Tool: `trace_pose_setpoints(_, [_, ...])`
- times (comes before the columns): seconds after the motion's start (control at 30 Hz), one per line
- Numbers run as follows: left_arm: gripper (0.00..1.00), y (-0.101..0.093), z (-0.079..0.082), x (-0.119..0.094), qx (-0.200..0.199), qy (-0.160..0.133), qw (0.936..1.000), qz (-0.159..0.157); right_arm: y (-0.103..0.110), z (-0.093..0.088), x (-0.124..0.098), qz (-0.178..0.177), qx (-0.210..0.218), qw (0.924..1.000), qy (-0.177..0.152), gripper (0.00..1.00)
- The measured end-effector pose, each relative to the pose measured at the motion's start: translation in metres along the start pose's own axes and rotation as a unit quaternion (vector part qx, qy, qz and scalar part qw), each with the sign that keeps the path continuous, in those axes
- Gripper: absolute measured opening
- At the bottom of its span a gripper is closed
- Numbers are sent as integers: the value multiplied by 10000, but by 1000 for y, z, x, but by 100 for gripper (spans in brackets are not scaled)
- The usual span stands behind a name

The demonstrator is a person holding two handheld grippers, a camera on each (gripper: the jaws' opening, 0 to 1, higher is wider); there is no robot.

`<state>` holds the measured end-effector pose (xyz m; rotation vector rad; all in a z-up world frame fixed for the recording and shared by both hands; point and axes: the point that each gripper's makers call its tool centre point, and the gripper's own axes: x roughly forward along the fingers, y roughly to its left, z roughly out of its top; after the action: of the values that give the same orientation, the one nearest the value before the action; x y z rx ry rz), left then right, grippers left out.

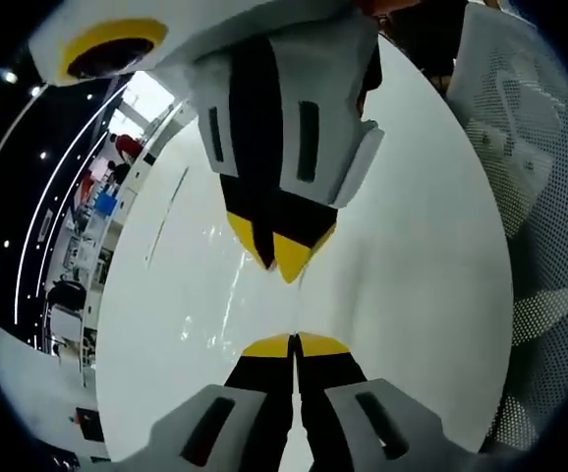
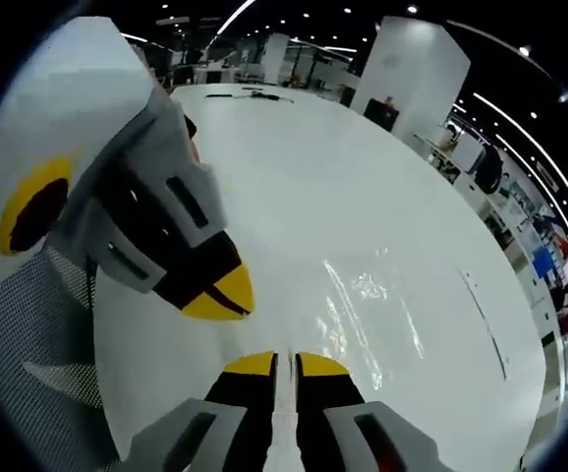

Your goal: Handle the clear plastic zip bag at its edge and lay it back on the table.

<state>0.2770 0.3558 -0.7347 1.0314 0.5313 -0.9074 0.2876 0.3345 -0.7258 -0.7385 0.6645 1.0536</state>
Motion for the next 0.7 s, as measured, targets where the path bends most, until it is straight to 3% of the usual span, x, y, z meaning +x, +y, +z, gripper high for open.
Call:
trace_pose_setpoints(0.2, [0,1,-1,6,-42,52,10000,0,-9,-7,-19,-391,138,9990,-174,4])
trace_pose_setpoints(0.7, [0,-3,-12,22,8,258,9995,-165,8,-33,-33,-468,690,9964,-143,5])
